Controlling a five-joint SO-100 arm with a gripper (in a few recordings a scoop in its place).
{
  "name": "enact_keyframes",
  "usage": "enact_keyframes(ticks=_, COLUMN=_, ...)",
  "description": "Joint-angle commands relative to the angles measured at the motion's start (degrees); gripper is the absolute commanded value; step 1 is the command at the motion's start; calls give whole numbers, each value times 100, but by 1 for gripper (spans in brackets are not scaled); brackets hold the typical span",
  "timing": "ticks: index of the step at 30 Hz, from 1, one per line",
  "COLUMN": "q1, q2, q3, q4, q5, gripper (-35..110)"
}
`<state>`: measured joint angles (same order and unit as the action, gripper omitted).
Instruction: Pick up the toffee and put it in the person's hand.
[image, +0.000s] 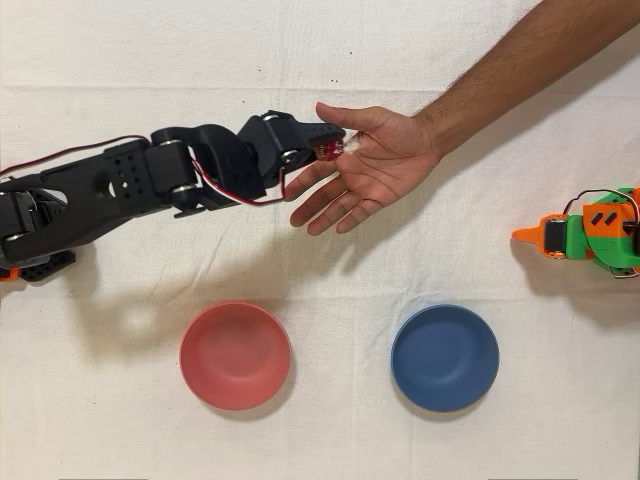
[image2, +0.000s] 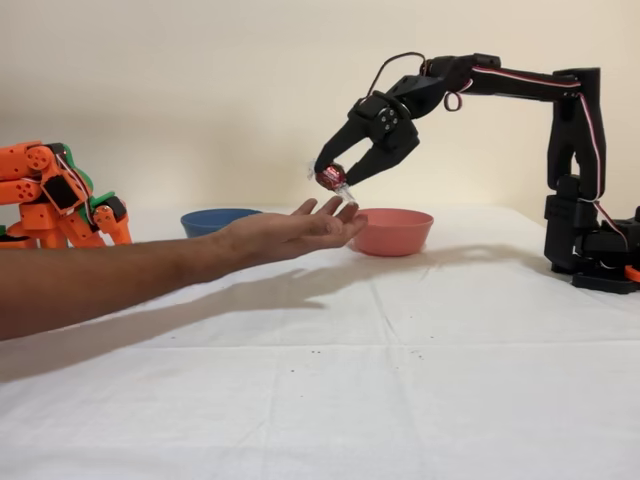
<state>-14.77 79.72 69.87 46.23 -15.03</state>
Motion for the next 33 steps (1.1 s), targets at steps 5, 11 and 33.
enact_keyframes(ticks=5, q1=70, q2=-123, q3=-782, q4=-457, q5=-334, gripper=11)
enact_keyframes(ticks=11, q1=202, q2=-404, q3=-861, q4=-703, q5=-545, gripper=11)
enact_keyframes(ticks=33, q1=475, q2=-422, q3=-457, q4=-967, q5=-562, gripper=13)
